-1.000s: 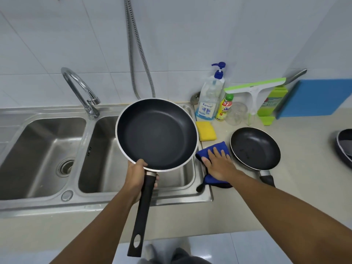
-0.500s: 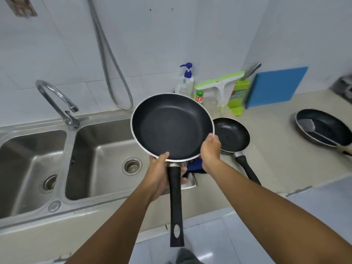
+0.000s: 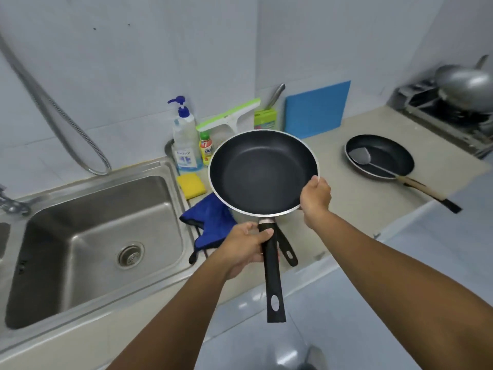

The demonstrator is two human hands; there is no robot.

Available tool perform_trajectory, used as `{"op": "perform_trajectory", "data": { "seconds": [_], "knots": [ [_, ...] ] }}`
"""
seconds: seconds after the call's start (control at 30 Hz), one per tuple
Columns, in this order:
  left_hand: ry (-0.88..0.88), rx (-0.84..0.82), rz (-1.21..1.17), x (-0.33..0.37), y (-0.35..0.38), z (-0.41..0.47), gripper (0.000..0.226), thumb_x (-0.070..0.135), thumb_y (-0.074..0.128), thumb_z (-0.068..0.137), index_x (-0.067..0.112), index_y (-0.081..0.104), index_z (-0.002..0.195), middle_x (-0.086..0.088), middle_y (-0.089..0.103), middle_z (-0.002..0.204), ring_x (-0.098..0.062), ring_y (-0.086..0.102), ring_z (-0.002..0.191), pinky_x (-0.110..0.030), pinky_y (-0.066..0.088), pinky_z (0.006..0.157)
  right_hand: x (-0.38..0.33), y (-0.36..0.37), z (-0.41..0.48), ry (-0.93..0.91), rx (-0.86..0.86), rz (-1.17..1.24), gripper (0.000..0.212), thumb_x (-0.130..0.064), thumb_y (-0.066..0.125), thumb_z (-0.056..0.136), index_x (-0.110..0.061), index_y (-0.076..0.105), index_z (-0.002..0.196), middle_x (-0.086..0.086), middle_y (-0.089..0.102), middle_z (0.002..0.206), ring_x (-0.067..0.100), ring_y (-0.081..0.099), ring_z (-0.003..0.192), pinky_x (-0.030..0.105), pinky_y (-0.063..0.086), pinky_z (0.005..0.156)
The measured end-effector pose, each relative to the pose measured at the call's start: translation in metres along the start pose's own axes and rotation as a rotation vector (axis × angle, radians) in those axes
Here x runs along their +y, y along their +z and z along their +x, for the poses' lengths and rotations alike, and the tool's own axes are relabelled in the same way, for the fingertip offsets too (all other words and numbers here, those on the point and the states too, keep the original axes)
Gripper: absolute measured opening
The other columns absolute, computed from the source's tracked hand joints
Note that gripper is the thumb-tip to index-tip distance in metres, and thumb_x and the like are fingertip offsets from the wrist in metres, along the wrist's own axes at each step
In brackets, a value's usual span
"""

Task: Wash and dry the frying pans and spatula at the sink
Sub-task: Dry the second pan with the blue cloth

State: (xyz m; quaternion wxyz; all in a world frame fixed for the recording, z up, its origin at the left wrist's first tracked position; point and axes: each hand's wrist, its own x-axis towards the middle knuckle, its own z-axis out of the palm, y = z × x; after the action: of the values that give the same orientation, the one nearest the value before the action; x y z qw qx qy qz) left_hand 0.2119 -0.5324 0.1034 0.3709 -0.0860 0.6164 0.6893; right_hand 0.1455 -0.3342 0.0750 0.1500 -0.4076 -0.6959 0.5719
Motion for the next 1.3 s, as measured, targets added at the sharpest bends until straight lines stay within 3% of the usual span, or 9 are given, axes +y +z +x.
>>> {"op": "perform_trajectory", "data": {
  "seconds": [0.07, 0.23, 0.43, 0.6, 0.77, 0.93, 1.17, 1.3],
  "knots": [
    [-0.004, -0.005, 0.032, 0.000, 0.039, 0.022, 0.030, 0.009, 0.062, 0.100, -0.003, 0.053, 0.126, -0.027, 0.072, 0.101, -0.034, 0.074, 0.078, -0.043, 0.064, 0.067, 0.001, -0.031, 0.032, -0.019, 0.013, -0.019, 0.040, -0.032, 0.030, 0.109, -0.012, 0.056, 0.131, 0.010, 0.061, 0.127, 0.031, 0.059, 0.106, 0.051, 0.053, 0.100],
    [-0.039, -0.004, 0.100, -0.005, 0.131, 0.069, 0.035, 0.013, 0.071, 0.095, 0.001, 0.056, 0.124, -0.020, 0.076, 0.091, -0.032, 0.076, 0.070, -0.045, 0.064, 0.064, 0.010, -0.105, 0.111, -0.068, 0.001, -0.125, 0.041, -0.031, 0.031, 0.110, -0.007, 0.056, 0.132, 0.011, 0.058, 0.122, 0.027, 0.051, 0.100, 0.035, 0.043, 0.086],
    [-0.074, -0.001, 0.086, -0.011, 0.205, 0.107, 0.009, 0.004, 0.068, 0.096, 0.004, 0.060, 0.100, -0.017, 0.073, 0.083, -0.030, 0.075, 0.063, -0.045, 0.065, 0.062, 0.022, -0.149, 0.173, -0.063, -0.067, -0.163, 0.040, -0.034, 0.033, 0.109, -0.012, 0.055, 0.134, 0.013, 0.060, 0.128, 0.032, 0.059, 0.110, 0.040, 0.049, 0.093],
    [-0.118, 0.049, 0.097, -0.018, 0.230, 0.146, 0.028, 0.003, 0.070, 0.095, -0.002, 0.056, 0.119, -0.024, 0.074, 0.099, -0.041, 0.077, 0.082, -0.058, 0.062, 0.076, 0.031, -0.152, 0.207, -0.089, -0.105, -0.173, 0.036, -0.037, 0.036, 0.109, -0.016, 0.053, 0.133, 0.010, 0.060, 0.122, 0.028, 0.059, 0.105, 0.042, 0.050, 0.089],
    [-0.141, 0.073, 0.115, -0.016, 0.241, 0.187, 0.033, 0.005, 0.072, 0.093, 0.000, 0.054, 0.120, -0.026, 0.074, 0.100, -0.037, 0.077, 0.076, -0.051, 0.064, 0.070, 0.033, -0.147, 0.246, -0.006, -0.200, -0.070, 0.026, -0.032, 0.036, 0.109, -0.026, 0.054, 0.126, 0.003, 0.064, 0.116, 0.025, 0.063, 0.106, 0.052, 0.054, 0.098],
    [-0.183, 0.068, 0.145, -0.015, 0.246, 0.217, 0.035, 0.007, 0.073, 0.093, -0.003, 0.055, 0.121, -0.027, 0.075, 0.099, -0.035, 0.078, 0.074, -0.043, 0.064, 0.061, 0.030, -0.139, 0.273, 0.154, -0.264, 0.054, 0.027, -0.024, 0.034, 0.109, -0.031, 0.053, 0.127, -0.003, 0.063, 0.109, 0.018, 0.063, 0.096, 0.040, 0.057, 0.078],
    [-0.236, 0.135, 0.124, -0.026, 0.254, 0.265, 0.029, 0.004, 0.072, 0.093, 0.002, 0.057, 0.117, -0.020, 0.073, 0.095, -0.032, 0.077, 0.068, -0.044, 0.063, 0.056, 0.052, -0.112, 0.321, 0.290, -0.258, 0.127, 0.029, -0.011, 0.043, 0.103, -0.023, 0.069, 0.107, 0.003, 0.073, 0.111, 0.024, 0.069, 0.104, 0.045, 0.056, 0.100],
    [-0.260, 0.178, 0.082, -0.032, 0.256, 0.289, 0.027, 0.003, 0.072, 0.093, 0.003, 0.058, 0.115, -0.022, 0.072, 0.093, -0.032, 0.075, 0.063, -0.040, 0.061, 0.051, 0.066, -0.096, 0.347, 0.304, -0.296, 0.071, 0.026, -0.011, 0.043, 0.104, -0.017, 0.066, 0.113, 0.004, 0.071, 0.109, 0.025, 0.068, 0.105, 0.044, 0.054, 0.102]
  ]
}}
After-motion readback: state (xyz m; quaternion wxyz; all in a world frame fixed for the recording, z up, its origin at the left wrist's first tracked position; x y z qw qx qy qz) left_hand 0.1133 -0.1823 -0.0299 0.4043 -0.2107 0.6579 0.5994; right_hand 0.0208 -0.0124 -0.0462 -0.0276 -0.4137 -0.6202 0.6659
